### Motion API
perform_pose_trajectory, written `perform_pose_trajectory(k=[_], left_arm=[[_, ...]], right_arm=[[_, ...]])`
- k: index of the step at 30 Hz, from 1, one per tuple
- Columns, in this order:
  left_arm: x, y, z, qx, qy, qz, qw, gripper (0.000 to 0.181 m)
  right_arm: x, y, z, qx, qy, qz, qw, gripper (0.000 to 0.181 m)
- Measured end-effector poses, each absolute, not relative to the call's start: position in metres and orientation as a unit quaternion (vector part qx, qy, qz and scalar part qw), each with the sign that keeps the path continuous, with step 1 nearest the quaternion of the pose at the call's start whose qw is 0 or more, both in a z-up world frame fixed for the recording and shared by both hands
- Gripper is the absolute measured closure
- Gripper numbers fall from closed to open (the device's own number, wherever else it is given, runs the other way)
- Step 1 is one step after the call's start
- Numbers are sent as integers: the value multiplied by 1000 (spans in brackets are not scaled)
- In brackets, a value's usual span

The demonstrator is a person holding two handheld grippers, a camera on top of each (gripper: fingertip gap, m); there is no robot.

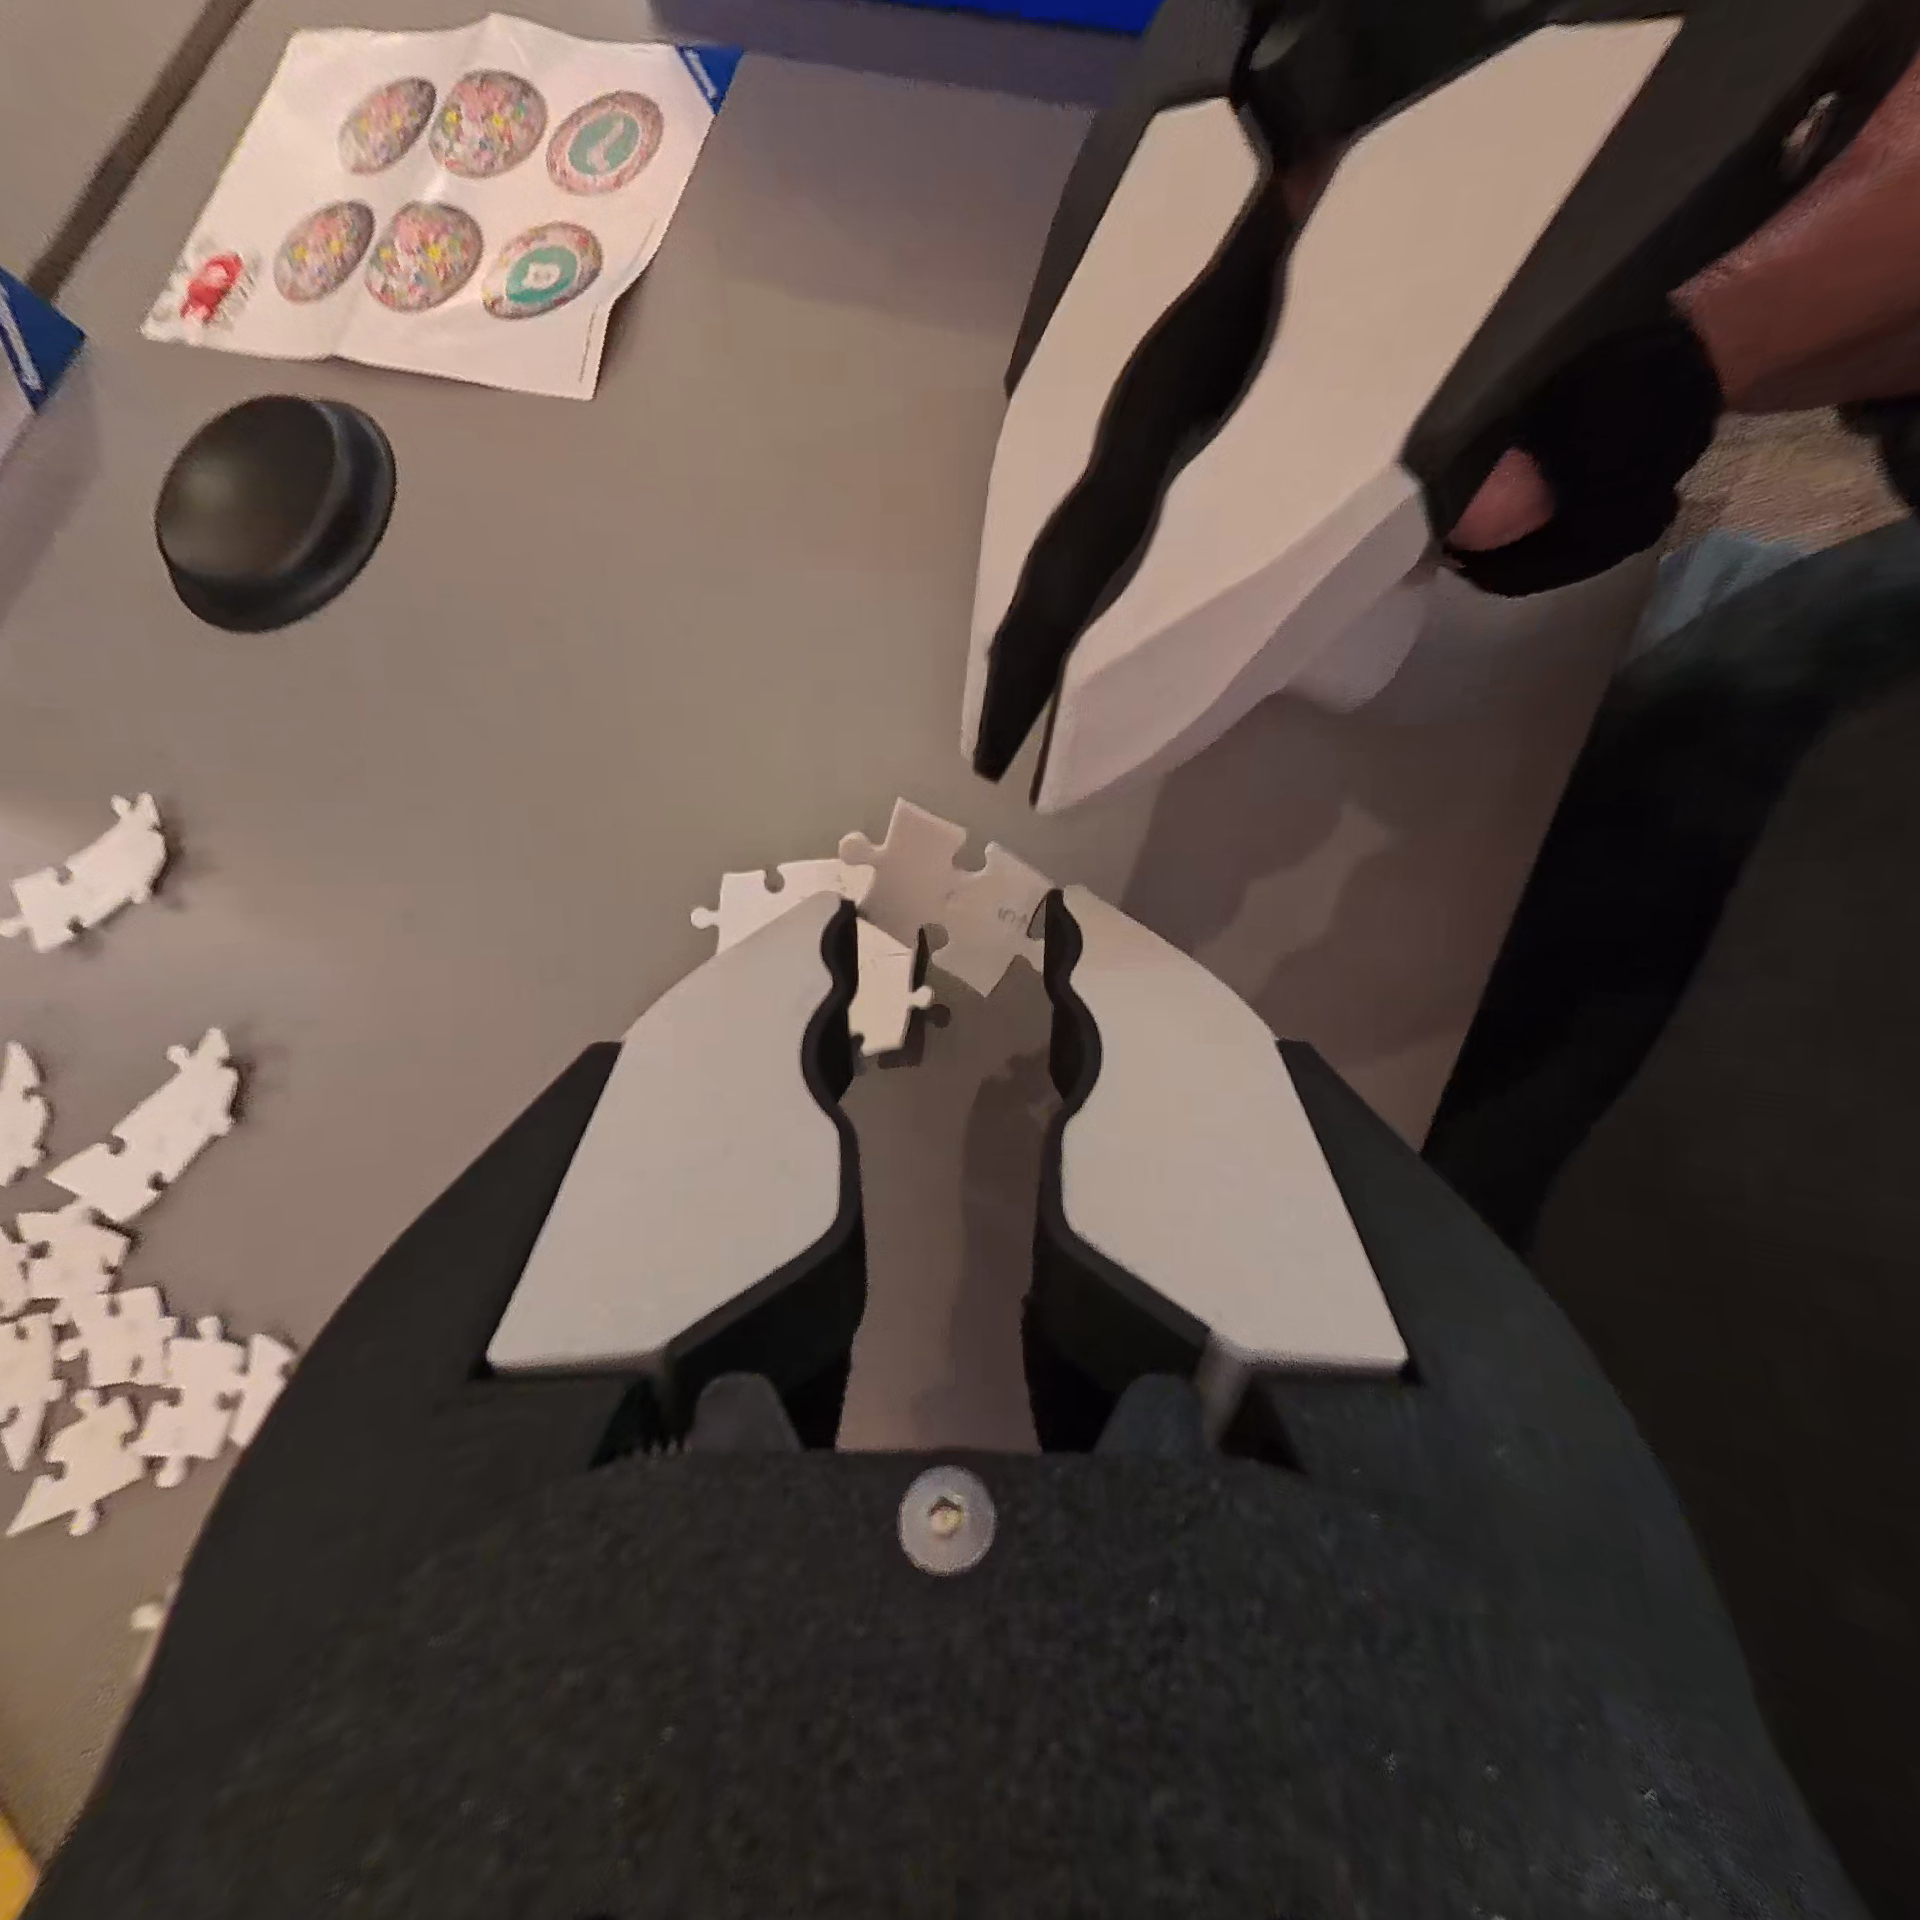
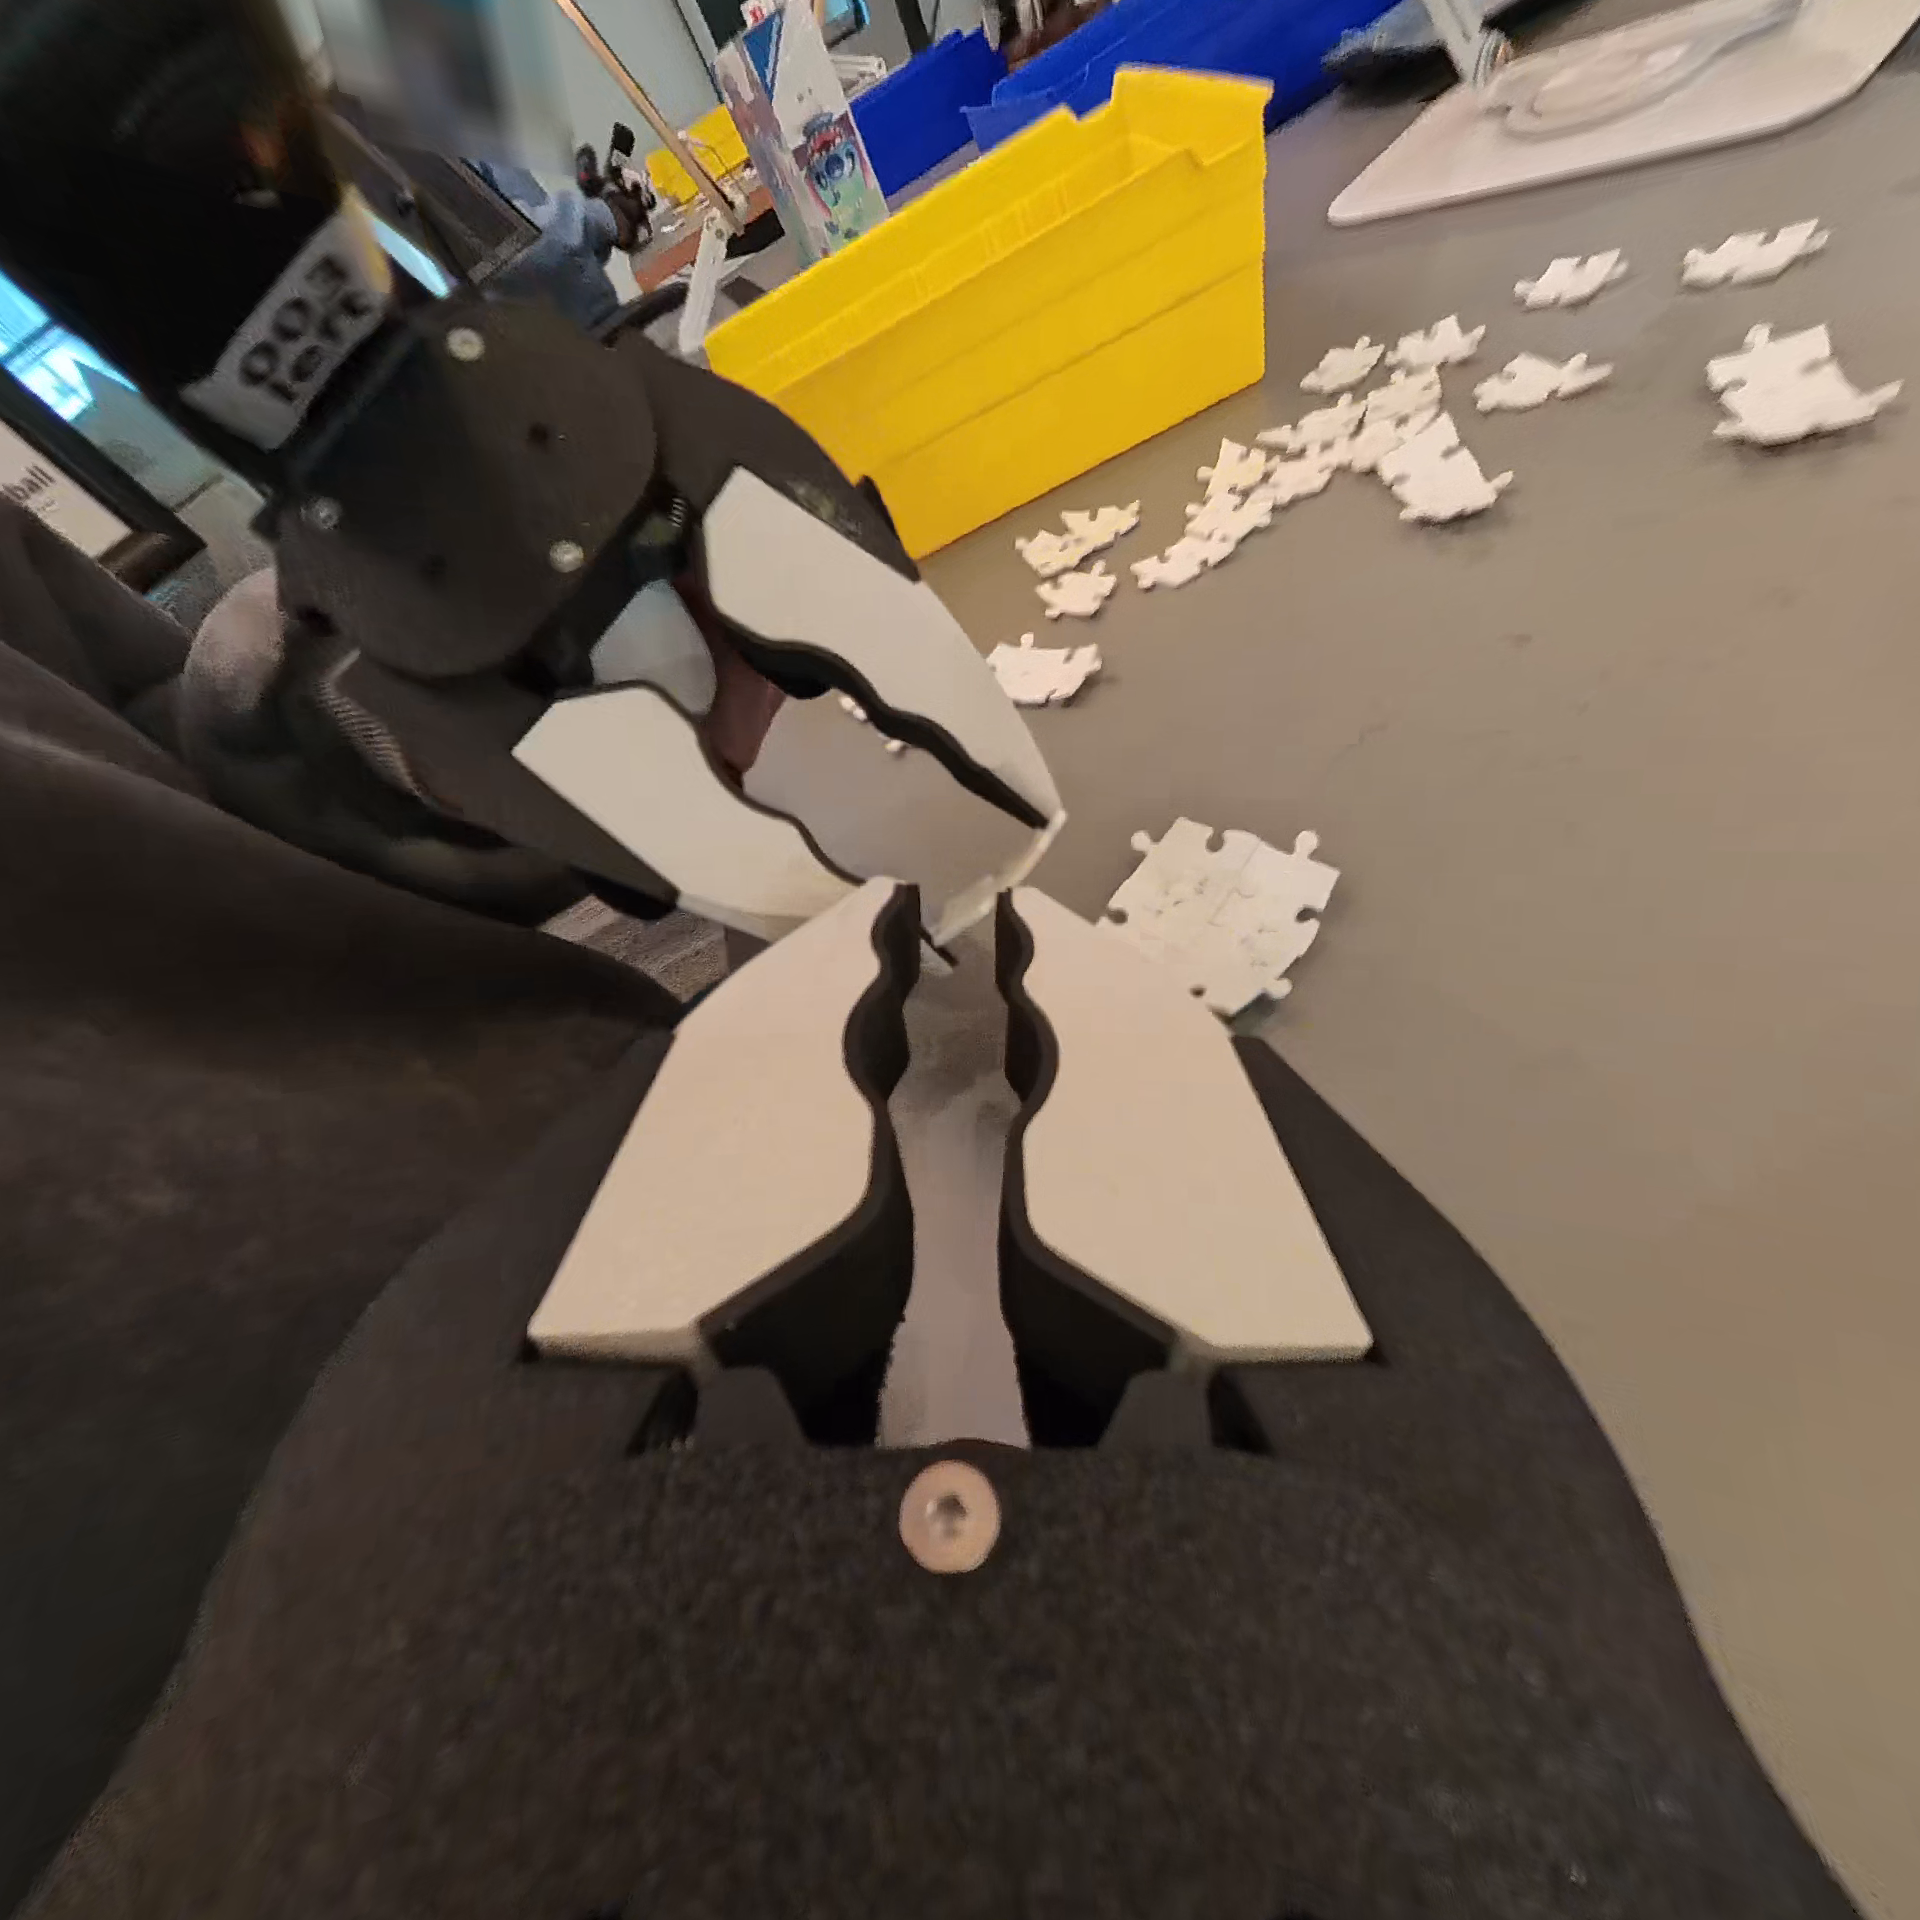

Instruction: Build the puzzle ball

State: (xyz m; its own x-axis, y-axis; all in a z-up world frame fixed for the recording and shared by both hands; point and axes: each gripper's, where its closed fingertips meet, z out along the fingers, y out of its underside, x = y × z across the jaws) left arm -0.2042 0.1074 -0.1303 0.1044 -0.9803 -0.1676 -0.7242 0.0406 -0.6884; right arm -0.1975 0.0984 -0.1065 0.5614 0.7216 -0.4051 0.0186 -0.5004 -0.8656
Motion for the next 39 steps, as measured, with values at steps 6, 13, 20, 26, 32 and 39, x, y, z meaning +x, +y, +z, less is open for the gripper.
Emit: perform_pose_trajectory(k=[6, 13, 20, 26, 32, 39], left_arm=[[-199, 103, -135, -634, 673, -142, 354, 147], [-200, 101, -140, -631, 677, -136, 354, 147], [-219, 105, -151, -678, 644, -197, 294, 131], [-235, 128, -157, -698, 627, -199, 283, 133], [-239, 156, -165, -716, 607, -222, 262, 134], [-239, 159, -171, -714, 613, -204, 269, 135]], right_arm=[[-201, 94, -125, -795, -194, 429, 382, 170], [-201, 95, -133, -810, -150, 449, 347, 180], [-207, 93, -144, -823, -140, 453, 313, 180], [-198, 97, -157, -846, -120, 456, 249, 180], [-195, 107, -175, -866, -113, 453, 181, 179], [-194, 112, -184, -884, -133, 426, 138, 179]])
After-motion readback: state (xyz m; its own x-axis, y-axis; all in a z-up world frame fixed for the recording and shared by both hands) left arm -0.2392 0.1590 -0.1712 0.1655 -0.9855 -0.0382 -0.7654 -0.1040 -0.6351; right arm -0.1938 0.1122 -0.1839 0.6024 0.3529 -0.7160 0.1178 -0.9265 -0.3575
